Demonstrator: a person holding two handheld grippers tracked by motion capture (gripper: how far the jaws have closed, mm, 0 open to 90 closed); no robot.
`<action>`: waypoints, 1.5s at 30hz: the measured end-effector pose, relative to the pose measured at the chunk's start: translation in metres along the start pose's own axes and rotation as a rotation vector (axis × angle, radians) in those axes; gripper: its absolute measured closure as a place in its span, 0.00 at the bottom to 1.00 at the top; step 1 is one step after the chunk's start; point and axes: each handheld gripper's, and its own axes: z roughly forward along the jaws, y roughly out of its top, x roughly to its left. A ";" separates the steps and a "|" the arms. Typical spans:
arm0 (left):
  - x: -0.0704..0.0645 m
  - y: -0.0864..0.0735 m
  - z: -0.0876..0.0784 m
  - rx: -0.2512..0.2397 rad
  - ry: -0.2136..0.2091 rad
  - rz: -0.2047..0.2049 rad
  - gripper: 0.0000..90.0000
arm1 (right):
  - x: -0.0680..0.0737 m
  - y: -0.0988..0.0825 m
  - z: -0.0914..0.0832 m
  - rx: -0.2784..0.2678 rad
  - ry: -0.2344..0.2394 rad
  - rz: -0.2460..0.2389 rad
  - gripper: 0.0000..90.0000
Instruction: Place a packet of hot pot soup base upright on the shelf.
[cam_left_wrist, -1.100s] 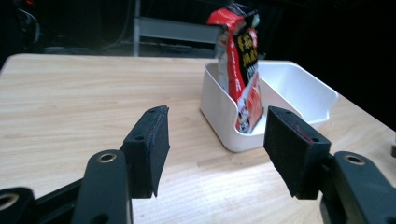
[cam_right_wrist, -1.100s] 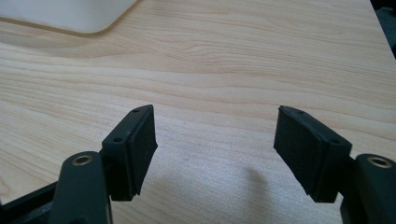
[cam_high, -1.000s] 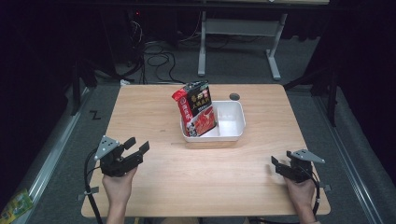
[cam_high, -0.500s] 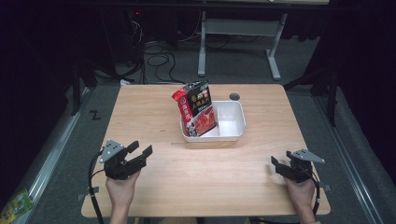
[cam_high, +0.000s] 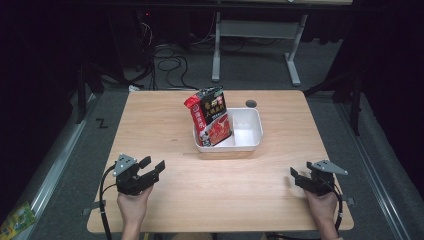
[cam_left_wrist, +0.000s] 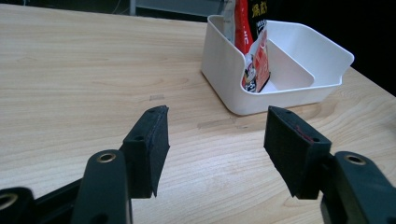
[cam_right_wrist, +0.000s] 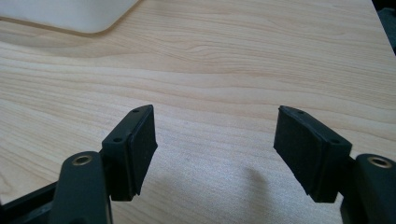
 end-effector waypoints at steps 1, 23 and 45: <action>0.000 -0.001 0.001 -0.001 0.001 -0.001 0.45 | 0.000 0.000 0.000 -0.002 0.002 0.001 0.34; 0.003 -0.015 0.026 0.048 0.024 -0.012 0.45 | 0.000 0.000 0.000 -0.002 0.005 -0.001 0.34; 0.007 -0.031 0.053 0.067 0.063 -0.011 0.45 | 0.000 0.000 0.000 0.000 0.005 0.006 0.34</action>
